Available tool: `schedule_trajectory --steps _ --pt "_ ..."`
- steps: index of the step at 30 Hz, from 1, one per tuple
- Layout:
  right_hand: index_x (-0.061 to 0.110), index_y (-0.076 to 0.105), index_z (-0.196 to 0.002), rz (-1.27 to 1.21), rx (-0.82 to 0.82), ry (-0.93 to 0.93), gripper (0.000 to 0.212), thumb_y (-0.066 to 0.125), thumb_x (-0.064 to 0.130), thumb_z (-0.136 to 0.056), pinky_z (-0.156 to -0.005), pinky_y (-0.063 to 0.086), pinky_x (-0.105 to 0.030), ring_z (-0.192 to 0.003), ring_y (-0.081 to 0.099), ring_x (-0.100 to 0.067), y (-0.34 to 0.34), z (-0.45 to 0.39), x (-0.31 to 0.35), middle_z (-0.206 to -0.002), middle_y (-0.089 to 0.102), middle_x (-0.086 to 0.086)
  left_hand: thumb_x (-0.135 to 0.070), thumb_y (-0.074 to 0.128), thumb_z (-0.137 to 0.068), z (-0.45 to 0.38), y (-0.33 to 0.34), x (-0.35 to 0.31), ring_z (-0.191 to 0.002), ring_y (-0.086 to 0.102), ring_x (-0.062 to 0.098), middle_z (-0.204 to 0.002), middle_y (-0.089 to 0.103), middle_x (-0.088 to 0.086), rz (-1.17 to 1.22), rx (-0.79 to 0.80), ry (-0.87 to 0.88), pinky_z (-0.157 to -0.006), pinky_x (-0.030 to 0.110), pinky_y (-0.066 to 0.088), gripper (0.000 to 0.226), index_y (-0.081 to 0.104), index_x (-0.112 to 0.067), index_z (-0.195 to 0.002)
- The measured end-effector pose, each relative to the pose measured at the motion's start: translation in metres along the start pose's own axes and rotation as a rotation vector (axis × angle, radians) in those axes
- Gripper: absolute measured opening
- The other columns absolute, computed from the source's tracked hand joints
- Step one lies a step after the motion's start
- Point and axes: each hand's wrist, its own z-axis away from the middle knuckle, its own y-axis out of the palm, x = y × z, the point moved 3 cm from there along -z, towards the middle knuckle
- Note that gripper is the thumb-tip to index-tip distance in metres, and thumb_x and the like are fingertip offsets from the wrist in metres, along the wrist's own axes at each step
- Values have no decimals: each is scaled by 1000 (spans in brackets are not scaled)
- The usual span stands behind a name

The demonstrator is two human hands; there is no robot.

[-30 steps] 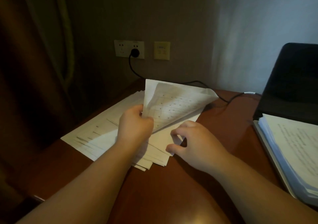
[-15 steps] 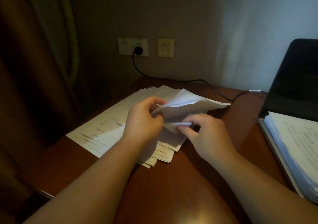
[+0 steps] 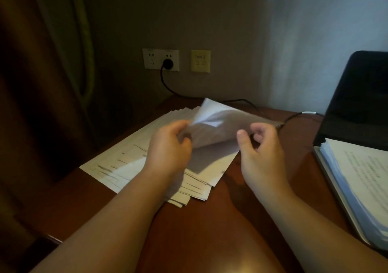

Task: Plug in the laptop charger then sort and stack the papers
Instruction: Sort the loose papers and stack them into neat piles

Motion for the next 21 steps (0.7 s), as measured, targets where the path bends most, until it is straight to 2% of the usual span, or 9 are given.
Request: schedule_trajectory --steps 1,3,4,6,8,13,17,19,21 --pt "31 50 -115 44 28 25 25 61 38 -94 -85 38 -23 -114 52 -8 0 0 -1 -117 54 13 -18 53 -102 -1 -3 2 -100 59 5 -106 62 -15 56 -53 -45 -80 30 58 24 64 -33 -117" --pt "31 54 -120 268 232 9 33 64 42 -91 -84 38 -23 -117 51 -9 5 5 -4 -119 54 14 -24 54 -102 -3 -6 5 -97 57 5 -100 58 -15 116 -98 -91 -77 31 60 17 61 -37 -111" --pt "32 53 -128 376 370 -22 45 66 47 -88 -89 39 -24 -123 47 -8 9 9 -4 -126 52 15 -25 54 -102 -3 -7 5 -96 57 6 -100 58 -15 122 -101 -102 -77 32 60 16 61 -37 -111" --pt "34 45 -141 525 573 -84 65 66 58 -83 -106 39 -35 -135 37 -9 16 17 -1 -143 45 16 -25 54 -102 -3 -5 6 -96 57 7 -101 58 -14 102 -93 -106 -77 32 60 17 60 -38 -112" --pt "32 50 -138 635 631 -143 63 64 59 -84 -111 36 -40 -134 37 -11 20 19 3 -144 46 14 -25 54 -102 -1 -4 6 -98 58 9 -103 59 -12 103 -76 -107 -76 30 60 20 62 -36 -116" --pt "31 64 -126 577 557 -157 51 70 54 -81 -100 39 -28 -125 44 -9 19 14 1 -134 53 14 -25 55 -101 -1 -1 2 -96 59 5 -100 61 -15 103 -18 -35 -69 21 55 19 63 -35 -115" --pt "27 74 -92 544 458 -190 23 71 47 -82 -81 49 -30 -100 51 -9 20 11 -3 -99 58 15 -24 54 -101 0 2 0 -100 60 6 -104 63 -12 82 19 2 -69 17 53 23 65 -32 -120" --pt "27 74 -87 526 387 -202 18 71 44 -85 -79 45 -27 -103 50 -9 19 10 -5 -101 57 19 -24 54 -101 0 3 0 -102 60 8 -106 63 -11 84 34 -1 -72 18 54 25 65 -30 -122" --pt "30 76 -97 499 280 -196 17 72 42 -85 -85 39 -26 -113 45 -11 15 8 -4 -113 57 18 -22 55 -100 0 4 -1 -103 60 9 -106 64 -10 98 58 0 -74 20 55 24 66 -30 -119"
